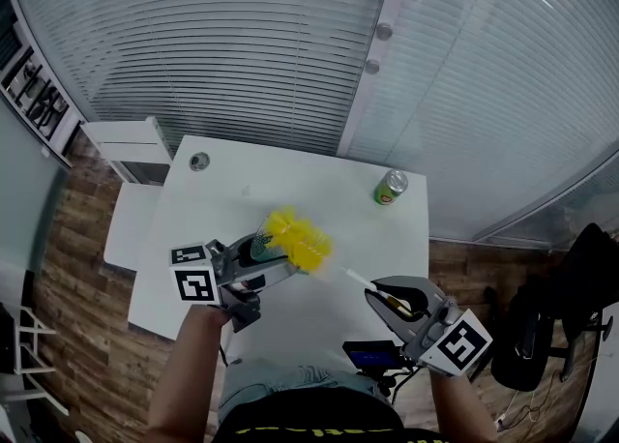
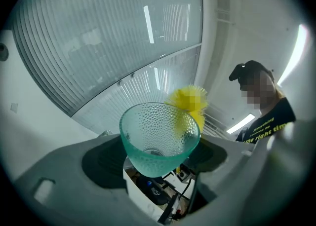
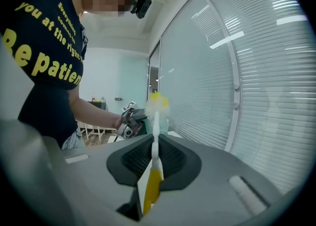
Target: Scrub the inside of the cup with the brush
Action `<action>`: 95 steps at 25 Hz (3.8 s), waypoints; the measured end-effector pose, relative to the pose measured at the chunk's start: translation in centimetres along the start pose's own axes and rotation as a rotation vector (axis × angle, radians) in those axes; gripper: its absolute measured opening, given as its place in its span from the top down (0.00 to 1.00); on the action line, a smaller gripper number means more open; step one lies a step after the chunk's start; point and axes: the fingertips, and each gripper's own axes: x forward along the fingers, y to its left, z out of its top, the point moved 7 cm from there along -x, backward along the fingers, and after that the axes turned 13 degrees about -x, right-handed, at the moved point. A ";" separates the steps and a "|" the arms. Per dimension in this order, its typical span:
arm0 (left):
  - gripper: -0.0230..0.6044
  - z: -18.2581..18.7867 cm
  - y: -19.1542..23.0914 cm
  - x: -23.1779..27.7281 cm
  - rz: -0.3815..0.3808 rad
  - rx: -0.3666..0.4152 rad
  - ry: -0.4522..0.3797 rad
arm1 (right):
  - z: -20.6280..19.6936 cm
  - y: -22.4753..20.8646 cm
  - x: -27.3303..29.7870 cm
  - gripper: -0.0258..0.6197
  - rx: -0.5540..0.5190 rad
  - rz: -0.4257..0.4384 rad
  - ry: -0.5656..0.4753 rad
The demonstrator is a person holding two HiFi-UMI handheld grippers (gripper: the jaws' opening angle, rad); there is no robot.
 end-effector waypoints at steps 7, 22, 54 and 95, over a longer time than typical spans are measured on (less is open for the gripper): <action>0.35 -0.5 -0.3 0.4 -0.108 -0.111 -0.022 | -0.1 -0.2 -0.1 0.91 0.011 0.014 -0.001; 0.35 -1.3 -1.2 0.2 -0.212 -0.138 0.036 | -1.9 -1.2 -0.4 0.91 0.067 0.020 0.059; 0.35 -1.4 -2.5 -0.3 -0.293 -0.153 0.015 | -2.9 -0.7 -0.3 0.91 0.115 0.024 0.102; 0.35 0.5 -2.0 -0.3 -0.390 -0.270 -0.257 | 0.2 0.6 -0.7 0.91 0.046 -0.025 -0.036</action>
